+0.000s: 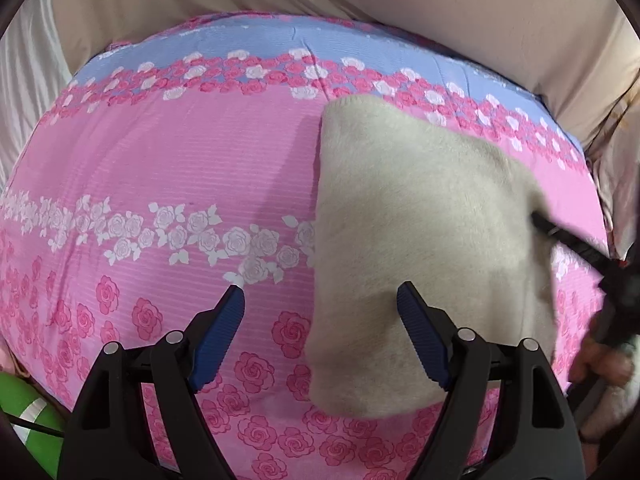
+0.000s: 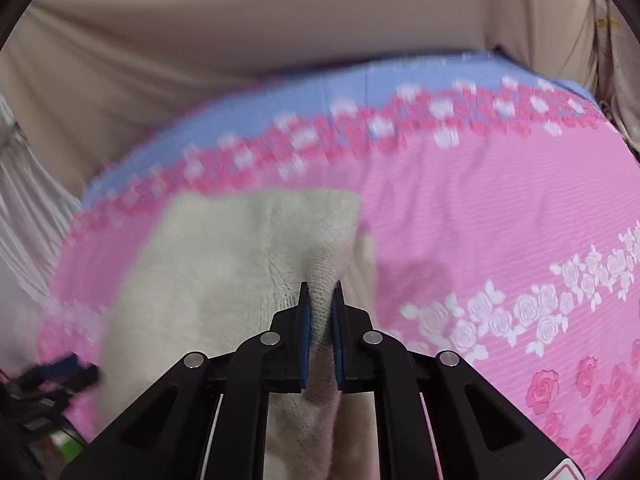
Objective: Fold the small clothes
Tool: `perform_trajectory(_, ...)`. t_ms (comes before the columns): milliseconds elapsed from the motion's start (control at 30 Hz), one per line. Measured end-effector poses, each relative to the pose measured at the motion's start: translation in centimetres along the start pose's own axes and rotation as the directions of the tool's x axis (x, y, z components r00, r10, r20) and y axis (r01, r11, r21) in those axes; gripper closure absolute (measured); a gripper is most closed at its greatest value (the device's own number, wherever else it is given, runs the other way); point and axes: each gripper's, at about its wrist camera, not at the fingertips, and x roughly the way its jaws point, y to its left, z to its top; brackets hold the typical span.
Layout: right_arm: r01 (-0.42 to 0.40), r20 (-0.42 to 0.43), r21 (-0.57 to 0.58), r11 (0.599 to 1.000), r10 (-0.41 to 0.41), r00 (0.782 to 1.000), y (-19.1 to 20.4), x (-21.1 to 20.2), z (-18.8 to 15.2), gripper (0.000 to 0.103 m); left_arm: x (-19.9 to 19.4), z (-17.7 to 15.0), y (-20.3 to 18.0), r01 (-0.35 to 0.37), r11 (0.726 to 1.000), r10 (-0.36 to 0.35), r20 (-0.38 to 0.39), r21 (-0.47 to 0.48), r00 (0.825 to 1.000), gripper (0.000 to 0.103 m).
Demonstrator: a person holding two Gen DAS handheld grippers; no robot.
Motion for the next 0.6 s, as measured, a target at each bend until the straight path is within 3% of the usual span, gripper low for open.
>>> perform_trajectory(167, -0.054, 0.114, 0.022, 0.998, 0.051, 0.992, 1.4, -5.9, -1.3, 0.087, 0.3, -0.4, -0.4, -0.035, 0.999, 0.036, -0.008, 0.024, 0.999, 0.027)
perform_trajectory(267, -0.098, 0.117, -0.003, 0.995, 0.098, 0.988, 2.6, -8.8, -4.0, 0.087, 0.4, -0.5, -0.2, -0.031, 0.999, 0.031, -0.01, 0.017, 0.999, 0.027)
perform_trajectory(433, -0.075, -0.009, 0.004, 0.997, 0.076, 0.997, 2.9, -6.3, -9.1, 0.087, 0.3, -0.9, -0.2, -0.034, 0.999, 0.034, 0.0, 0.027, 0.999, 0.027)
perform_trajectory(500, -0.039, -0.023, 0.01, 0.999, 0.039, 0.999, 2.3, -4.7, -10.0, 0.096, 0.3, -1.0, -0.3, -0.037, 0.999, 0.037, -0.001, 0.032, 0.999, 0.027)
perform_trajectory(600, -0.048, -0.008, 0.032, 0.998, 0.048, 0.999, 2.1, -5.5, -9.4, 0.095, 0.2, -1.2, -0.6, -0.043, 0.998, 0.043, 0.001, 0.044, 0.999, 0.027)
